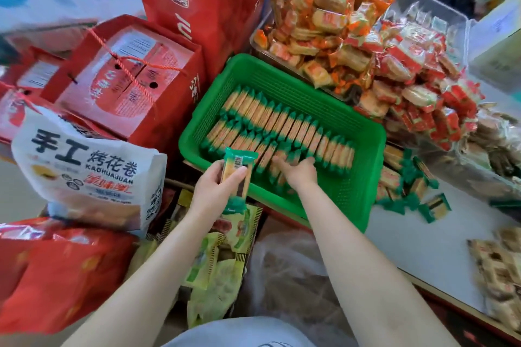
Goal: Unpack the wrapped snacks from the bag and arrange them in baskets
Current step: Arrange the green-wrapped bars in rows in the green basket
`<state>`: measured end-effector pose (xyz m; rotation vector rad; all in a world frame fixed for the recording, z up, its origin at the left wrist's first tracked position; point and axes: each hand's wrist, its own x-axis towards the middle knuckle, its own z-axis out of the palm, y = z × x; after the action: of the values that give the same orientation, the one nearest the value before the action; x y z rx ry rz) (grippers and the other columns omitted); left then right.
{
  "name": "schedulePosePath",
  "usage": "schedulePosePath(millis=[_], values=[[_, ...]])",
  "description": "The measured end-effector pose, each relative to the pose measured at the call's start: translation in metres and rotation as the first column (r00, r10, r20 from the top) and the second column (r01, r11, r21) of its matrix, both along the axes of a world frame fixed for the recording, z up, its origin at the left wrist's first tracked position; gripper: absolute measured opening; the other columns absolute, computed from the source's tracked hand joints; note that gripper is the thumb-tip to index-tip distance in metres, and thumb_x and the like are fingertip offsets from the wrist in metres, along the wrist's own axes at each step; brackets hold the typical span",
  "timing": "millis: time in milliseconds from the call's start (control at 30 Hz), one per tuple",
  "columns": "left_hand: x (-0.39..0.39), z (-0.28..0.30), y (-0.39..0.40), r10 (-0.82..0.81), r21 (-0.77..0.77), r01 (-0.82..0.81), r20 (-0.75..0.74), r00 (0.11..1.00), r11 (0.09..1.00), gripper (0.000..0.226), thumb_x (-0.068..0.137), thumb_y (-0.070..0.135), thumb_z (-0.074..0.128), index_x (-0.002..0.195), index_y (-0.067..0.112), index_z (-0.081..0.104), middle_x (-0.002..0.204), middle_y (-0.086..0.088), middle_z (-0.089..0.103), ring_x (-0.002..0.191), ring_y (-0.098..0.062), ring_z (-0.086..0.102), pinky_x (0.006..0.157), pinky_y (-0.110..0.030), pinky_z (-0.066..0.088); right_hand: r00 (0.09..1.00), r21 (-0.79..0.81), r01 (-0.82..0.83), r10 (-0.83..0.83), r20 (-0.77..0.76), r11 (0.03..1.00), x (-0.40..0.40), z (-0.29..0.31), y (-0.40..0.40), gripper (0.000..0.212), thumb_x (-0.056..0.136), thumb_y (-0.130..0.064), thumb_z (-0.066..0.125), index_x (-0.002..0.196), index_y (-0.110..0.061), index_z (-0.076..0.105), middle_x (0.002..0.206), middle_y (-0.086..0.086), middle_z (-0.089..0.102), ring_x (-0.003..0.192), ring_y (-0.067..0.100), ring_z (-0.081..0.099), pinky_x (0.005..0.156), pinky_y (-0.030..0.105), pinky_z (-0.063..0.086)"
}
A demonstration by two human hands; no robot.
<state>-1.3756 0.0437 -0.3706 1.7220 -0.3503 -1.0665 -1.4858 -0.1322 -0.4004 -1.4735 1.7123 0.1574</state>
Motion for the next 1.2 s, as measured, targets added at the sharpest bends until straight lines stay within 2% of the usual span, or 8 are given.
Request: schedulePosePath(millis=[100,267,433,533,800,1000,1133,1200], values=[[0.004,-0.002,0.001,-0.016,0.008,0.016,-0.009,1.0,1.0,0.013,0.093,0.04,0.066,0.101,0.03,0.068,0.093,0.004,0.074,0.083,-0.009,0.07,0.066,-0.022,0.054,1.0,0.04,0.007,-0.008,0.008,0.999,0.003,-0.009,0.005,0.119,0.083,-0.069,0.063,0.157,-0.001,0.0,0.15,0.021,0.042,0.117,0.039,0.06,0.091,0.047,0.056],[0.004,0.0,0.0,-0.007,-0.003,0.007,-0.038,0.999,1.0,0.016,0.092,0.04,0.067,0.104,0.028,0.068,0.089,0.008,0.073,0.077,-0.004,0.07,0.058,-0.015,0.049,0.998,0.007,0.024,-0.024,0.056,1.0,0.006,-0.015,0.002,0.112,0.085,-0.067,0.063,0.158,-0.005,0.005,0.148,0.017,0.046,0.077,0.025,0.069,0.049,0.03,0.051],[0.003,0.0,-0.001,0.012,-0.011,-0.013,-0.048,0.999,1.0,0.015,0.093,0.038,0.067,0.104,0.027,0.068,0.09,0.005,0.073,0.078,-0.006,0.071,0.062,-0.021,0.055,0.977,0.113,0.188,-0.198,0.077,0.976,0.008,-0.025,-0.004,0.113,0.086,-0.065,0.064,0.159,-0.005,0.001,0.162,0.015,0.025,0.141,0.036,0.039,0.107,0.044,0.041],[0.003,0.001,-0.001,0.017,-0.002,-0.017,-0.053,0.998,1.0,0.016,0.092,0.039,0.068,0.104,0.028,0.068,0.093,0.004,0.074,0.084,-0.012,0.072,0.073,-0.033,0.061,0.975,0.125,0.185,-0.198,0.105,0.975,0.012,-0.027,-0.006,0.106,0.089,-0.061,0.063,0.159,-0.006,0.006,0.163,0.015,0.023,0.145,0.036,0.034,0.111,0.045,0.037],[0.008,0.018,-0.023,-0.01,0.106,0.016,-0.064,0.998,0.994,0.036,0.1,0.054,0.048,0.104,0.025,0.068,0.096,0.002,0.072,0.087,-0.015,0.068,0.066,-0.027,0.049,0.96,0.134,0.185,-0.208,0.187,0.974,-0.029,0.003,-0.003,0.074,0.097,-0.06,0.051,0.148,-0.007,0.041,0.131,0.008,0.057,0.098,0.023,0.058,0.083,0.036,0.047],[-0.025,0.028,-0.08,-0.196,0.062,0.196,-0.015,0.981,0.979,0.026,0.104,0.05,0.04,0.093,0.036,0.06,0.089,0.019,0.059,0.082,0.0,0.055,0.063,-0.018,0.037,0.786,0.132,0.114,-0.171,0.594,0.985,-0.051,0.057,0.022,0.038,0.102,-0.044,0.051,0.1,-0.011,0.069,0.09,0.005,0.068,0.078,0.018,0.065,0.061,0.03,0.053],[-0.043,0.019,-0.093,-0.422,0.1,0.411,0.19,0.886,0.906,0.045,0.107,0.046,0.034,0.139,0.022,0.054,0.123,0.012,0.056,0.114,-0.009,0.051,0.092,-0.024,0.036,0.856,0.025,0.09,-0.091,0.508,0.996,-0.072,0.048,0.015,0.044,0.096,-0.037,0.065,0.119,0.0,0.063,0.088,0.003,0.066,0.071,0.014,0.065,0.055,0.03,0.05],[-0.033,0.003,-0.084,-0.582,0.321,0.485,0.43,0.69,0.813,0.051,0.106,0.048,0.034,0.145,0.018,0.049,0.138,0.004,0.057,0.124,-0.017,0.053,0.104,-0.033,0.04,0.928,-0.016,0.16,-0.145,0.342,0.987,-0.084,0.038,0.005,0.054,0.095,-0.04,0.064,0.129,0.0,0.057,0.088,0.005,0.066,0.069,0.017,0.063,0.055,0.032,0.051]])
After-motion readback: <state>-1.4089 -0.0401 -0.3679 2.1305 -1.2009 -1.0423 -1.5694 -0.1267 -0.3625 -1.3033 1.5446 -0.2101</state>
